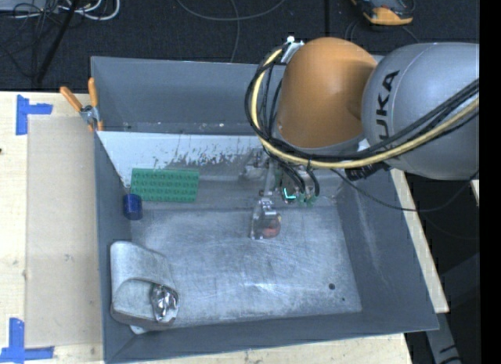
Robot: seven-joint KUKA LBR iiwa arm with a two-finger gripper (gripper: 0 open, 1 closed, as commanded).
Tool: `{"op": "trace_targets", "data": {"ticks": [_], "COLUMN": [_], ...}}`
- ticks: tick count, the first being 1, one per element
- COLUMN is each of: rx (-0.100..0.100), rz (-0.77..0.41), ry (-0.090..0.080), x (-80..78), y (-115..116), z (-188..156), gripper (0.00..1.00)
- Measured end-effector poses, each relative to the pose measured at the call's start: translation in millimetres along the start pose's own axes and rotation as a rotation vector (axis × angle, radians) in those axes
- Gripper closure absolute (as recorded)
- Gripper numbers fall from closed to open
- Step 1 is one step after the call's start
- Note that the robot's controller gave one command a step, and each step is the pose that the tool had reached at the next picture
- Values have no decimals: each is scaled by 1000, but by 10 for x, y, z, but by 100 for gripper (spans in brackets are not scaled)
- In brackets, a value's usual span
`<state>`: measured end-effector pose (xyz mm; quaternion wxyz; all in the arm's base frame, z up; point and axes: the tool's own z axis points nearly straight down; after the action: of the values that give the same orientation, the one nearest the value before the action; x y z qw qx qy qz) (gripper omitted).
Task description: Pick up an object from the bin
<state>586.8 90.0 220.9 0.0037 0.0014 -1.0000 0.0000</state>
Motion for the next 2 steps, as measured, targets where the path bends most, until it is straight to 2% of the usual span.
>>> {"op": "trace_targets", "data": {"ticks": [1, 2], "rx": [0, -1], "rz": [-199, -199], "ry": [-8, -11], "x": [-80, -89], "y": [-711, -700], "z": [1460, 1426], "gripper": [0, 100]}}
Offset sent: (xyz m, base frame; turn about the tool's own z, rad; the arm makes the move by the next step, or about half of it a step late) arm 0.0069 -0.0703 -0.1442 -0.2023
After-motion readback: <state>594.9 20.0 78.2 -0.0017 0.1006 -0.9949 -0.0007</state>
